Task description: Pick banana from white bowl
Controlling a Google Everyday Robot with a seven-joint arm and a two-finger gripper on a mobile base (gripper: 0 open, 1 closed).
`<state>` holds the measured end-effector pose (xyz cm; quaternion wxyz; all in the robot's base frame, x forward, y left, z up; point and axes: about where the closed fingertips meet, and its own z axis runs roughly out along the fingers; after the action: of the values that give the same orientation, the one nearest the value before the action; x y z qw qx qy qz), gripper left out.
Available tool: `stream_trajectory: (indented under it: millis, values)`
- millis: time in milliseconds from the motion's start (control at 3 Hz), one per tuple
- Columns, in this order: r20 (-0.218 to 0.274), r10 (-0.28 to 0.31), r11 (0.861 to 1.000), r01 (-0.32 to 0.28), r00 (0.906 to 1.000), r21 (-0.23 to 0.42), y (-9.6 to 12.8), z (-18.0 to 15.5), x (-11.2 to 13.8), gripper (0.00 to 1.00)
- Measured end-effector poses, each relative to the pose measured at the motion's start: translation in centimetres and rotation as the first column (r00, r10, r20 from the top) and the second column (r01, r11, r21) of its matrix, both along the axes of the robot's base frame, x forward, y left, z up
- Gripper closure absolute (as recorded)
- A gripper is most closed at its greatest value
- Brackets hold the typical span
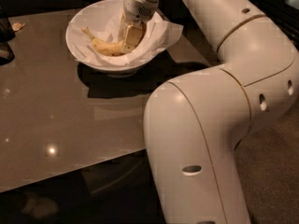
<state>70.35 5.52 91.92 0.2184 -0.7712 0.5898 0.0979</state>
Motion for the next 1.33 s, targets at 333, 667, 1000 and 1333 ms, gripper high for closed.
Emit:
stream_trajectory:
  millis: [333, 667, 1000, 1333]
  values:
    - [0.014, 0.017, 1.000, -0.017, 0.9998, 0.018, 0.4, 1.7, -1.1, 1.00]
    - [0.028, 0.034, 0.998, -0.035, 0.9990, 0.047, 0.6, 3.4, -3.1, 1.00]
    - [0.071, 0.041, 0.995, -0.048, 0.9966, 0.087, 0.2, 4.4, -5.6, 1.00]
    - [0.048, 0.046, 0.995, -0.049, 0.9978, 0.081, 0.5, 3.0, -6.2, 1.00]
